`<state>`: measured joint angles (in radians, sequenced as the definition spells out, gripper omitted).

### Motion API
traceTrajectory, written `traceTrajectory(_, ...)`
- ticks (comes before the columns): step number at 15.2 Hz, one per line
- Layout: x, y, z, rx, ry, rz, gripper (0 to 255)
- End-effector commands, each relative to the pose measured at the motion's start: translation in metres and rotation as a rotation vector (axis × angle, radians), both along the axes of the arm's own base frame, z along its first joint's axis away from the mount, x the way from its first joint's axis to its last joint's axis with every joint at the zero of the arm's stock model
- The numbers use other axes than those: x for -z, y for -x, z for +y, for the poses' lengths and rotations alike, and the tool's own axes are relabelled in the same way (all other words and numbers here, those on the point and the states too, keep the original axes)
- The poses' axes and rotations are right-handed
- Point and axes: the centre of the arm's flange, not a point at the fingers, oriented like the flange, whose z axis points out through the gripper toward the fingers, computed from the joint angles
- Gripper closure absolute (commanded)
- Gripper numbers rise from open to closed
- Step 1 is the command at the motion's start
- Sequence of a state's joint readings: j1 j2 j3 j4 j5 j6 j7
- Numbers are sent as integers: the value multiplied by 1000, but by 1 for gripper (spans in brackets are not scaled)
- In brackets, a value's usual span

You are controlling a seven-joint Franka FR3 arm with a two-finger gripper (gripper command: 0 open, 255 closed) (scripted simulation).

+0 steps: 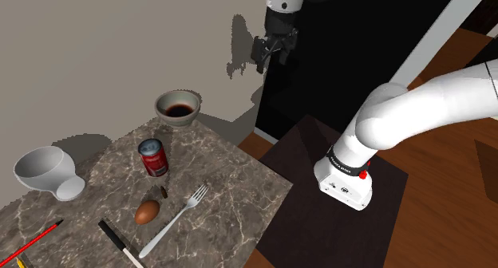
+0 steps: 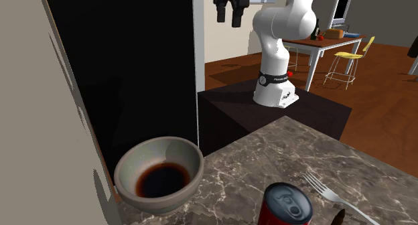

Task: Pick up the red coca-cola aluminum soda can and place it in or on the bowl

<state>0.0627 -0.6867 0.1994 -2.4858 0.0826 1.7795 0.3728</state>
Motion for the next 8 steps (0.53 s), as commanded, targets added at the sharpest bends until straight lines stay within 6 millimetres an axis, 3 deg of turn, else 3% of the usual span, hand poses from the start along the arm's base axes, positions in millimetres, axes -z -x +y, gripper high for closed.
traceTrajectory(1,13,-5,22,13,-4,-3,0)
traceTrajectory(8,56,-30,98,51,-15,-8,0)
